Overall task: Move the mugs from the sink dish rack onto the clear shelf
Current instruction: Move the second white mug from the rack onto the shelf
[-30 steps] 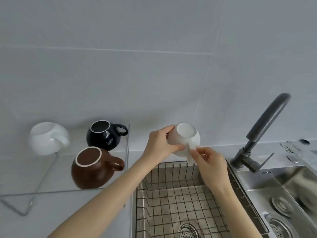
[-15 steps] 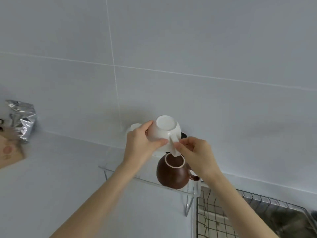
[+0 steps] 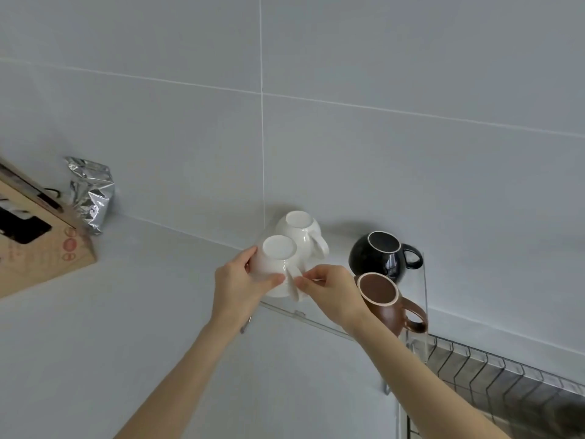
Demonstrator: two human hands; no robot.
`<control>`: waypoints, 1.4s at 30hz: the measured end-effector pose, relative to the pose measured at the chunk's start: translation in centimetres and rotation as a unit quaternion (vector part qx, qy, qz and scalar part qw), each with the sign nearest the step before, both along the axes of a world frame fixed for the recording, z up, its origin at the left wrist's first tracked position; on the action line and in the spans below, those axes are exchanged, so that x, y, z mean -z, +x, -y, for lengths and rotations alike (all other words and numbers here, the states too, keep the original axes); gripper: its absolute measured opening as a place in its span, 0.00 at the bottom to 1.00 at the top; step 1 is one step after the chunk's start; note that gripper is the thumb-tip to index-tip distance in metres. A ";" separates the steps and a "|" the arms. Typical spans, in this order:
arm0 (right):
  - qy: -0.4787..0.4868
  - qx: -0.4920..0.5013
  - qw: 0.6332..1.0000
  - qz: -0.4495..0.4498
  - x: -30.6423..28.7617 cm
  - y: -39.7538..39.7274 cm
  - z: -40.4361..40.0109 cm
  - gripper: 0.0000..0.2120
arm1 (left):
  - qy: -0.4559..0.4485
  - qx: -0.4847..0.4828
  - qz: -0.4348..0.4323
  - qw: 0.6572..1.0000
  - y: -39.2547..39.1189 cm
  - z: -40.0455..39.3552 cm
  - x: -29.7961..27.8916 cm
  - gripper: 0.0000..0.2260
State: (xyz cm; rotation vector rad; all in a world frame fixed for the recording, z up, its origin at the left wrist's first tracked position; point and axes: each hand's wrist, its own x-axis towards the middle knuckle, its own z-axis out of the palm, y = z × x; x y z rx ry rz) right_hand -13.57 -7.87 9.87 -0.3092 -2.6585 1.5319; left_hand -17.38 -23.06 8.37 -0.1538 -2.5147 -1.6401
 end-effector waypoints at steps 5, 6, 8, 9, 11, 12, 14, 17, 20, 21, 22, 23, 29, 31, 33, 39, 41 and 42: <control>-0.021 -0.009 1.000 0.015 0.6 0.0 0.4 0.10 | -0.002 -0.008 0.000 1.000 0.2 0.2 0.9 0.20; -0.018 -0.012 1.000 0.015 0.7 -0.1 0.4 0.10 | -0.001 -0.012 0.001 1.000 0.3 0.1 1.1 0.21; -0.012 -0.015 1.000 0.011 0.8 0.0 0.5 0.10 | 0.004 -0.020 0.002 1.000 0.3 0.0 1.3 0.22; -0.011 -0.014 1.000 0.009 0.9 0.0 0.5 0.10 | 0.007 -0.025 0.002 1.000 0.2 0.0 1.4 0.23; -0.019 -0.007 1.000 0.006 1.0 0.1 0.5 0.10 | 0.014 -0.025 0.001 1.000 0.4 -0.1 1.6 0.25; -0.026 -0.003 1.000 0.008 1.0 0.1 0.5 0.10 | 0.015 -0.020 0.001 1.000 0.4 -0.2 1.7 0.24; -0.037 0.005 0.999 0.010 1.0 0.2 0.6 0.11 | -0.008 -0.004 -0.003 1.000 0.0 0.1 1.2 0.24; -0.030 0.019 0.999 0.004 0.7 0.5 0.4 0.19 | -0.066 0.057 0.040 0.995 -2.8 2.3 -0.4 0.31; 0.025 0.029 0.999 -0.035 0.7 1.0 0.7 0.18 | -0.068 0.229 0.136 0.961 -6.0 4.5 -2.5 0.41; 0.045 0.034 0.997 -0.048 0.7 1.2 0.9 0.17 | -0.081 0.269 0.155 0.947 -6.7 4.7 -2.8 0.42; 0.065 0.038 0.996 -0.055 0.8 1.3 1.2 0.17 | -0.091 0.297 0.170 0.935 -7.1 4.6 -2.9 0.40; 0.088 0.040 0.994 -0.058 0.8 1.3 1.5 0.16 | -0.096 0.320 0.183 0.925 -7.5 4.4 -3.0 0.37; 0.220 0.032 0.974 -0.031 0.3 0.0 2.2 0.14 | -0.113 0.388 0.204 0.892 -8.9 3.2 -2.9 0.31; 0.219 0.016 0.975 -0.020 -0.1 -0.4 1.9 0.11 | -0.118 0.377 0.187 0.900 -8.8 3.2 -2.8 0.31; 0.223 -0.012 0.975 -0.010 -0.5 -0.8 1.4 0.10 | -0.132 0.355 0.165 0.911 -8.6 3.2 -2.7 0.31; 0.235 -0.070 0.969 -0.025 -2.2 -2.2 -0.5 0.09 | -0.138 0.249 0.096 0.954 -6.3 3.0 -3.3 0.27; 0.222 -0.077 0.972 -0.021 -2.6 -2.5 -0.7 0.07 | -0.155 0.218 0.073 0.961 -5.5 2.8 -3.6 0.29; 0.215 -0.079 0.973 -0.018 -2.6 -2.6 -0.8 0.07 | -0.164 0.208 0.067 0.962 -5.3 2.7 -3.7 0.29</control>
